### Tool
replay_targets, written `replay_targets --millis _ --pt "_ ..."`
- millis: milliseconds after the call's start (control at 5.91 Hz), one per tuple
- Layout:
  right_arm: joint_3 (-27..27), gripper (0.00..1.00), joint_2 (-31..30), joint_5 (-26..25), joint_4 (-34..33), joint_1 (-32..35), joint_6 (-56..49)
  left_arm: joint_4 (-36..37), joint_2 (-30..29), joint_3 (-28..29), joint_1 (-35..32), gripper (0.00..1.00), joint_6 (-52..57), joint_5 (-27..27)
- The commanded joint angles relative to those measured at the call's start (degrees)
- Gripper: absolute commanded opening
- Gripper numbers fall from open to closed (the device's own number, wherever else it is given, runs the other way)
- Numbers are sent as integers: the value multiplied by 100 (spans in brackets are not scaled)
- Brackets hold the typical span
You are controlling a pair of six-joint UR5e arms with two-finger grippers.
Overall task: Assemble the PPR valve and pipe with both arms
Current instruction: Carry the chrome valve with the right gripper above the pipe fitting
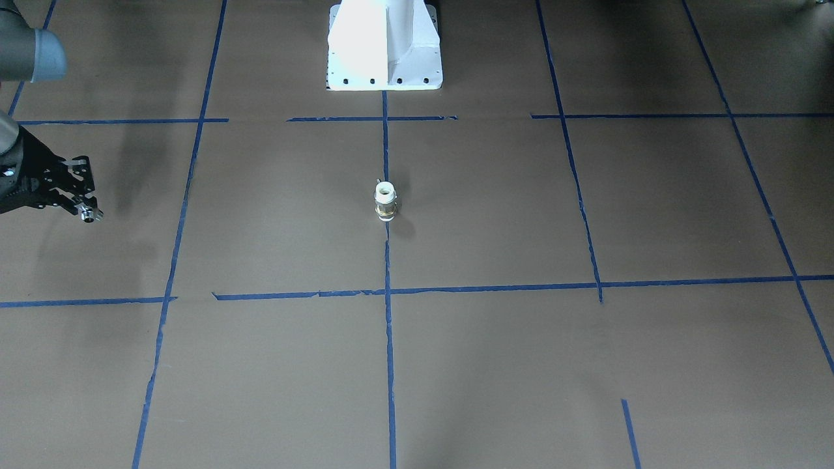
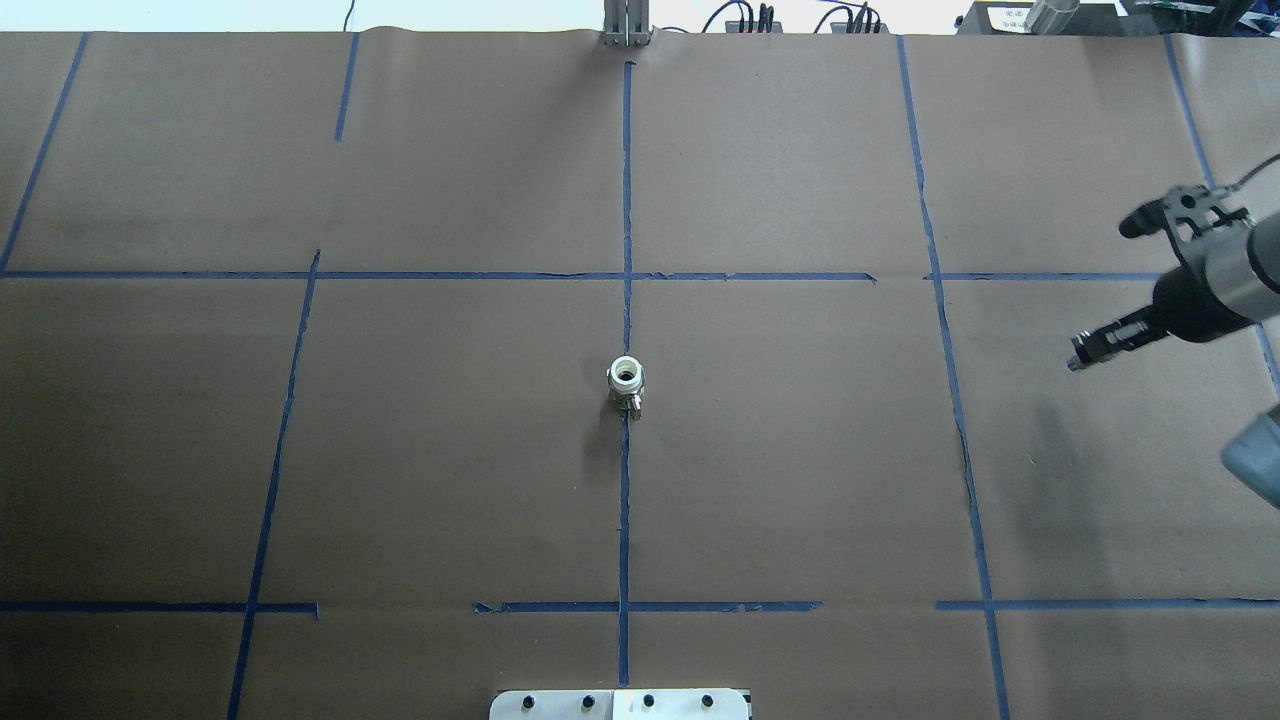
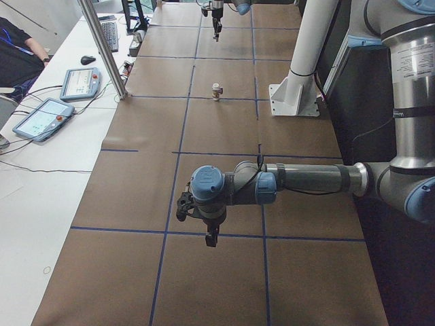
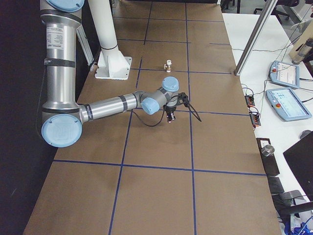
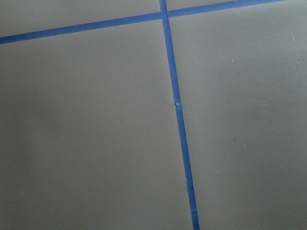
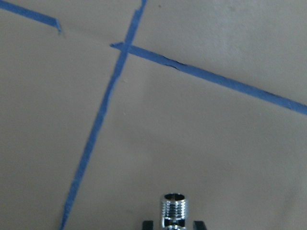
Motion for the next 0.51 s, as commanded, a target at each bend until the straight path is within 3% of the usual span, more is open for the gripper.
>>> replay_targets --millis 0,338 --pt "132 0 1399 11 -1444 -163 229 1 -17 -106 9 100 -221 24" --pt "72 0 2570 -460 -1688 -1135 1606 -69 -35 -142 9 100 -389 24"
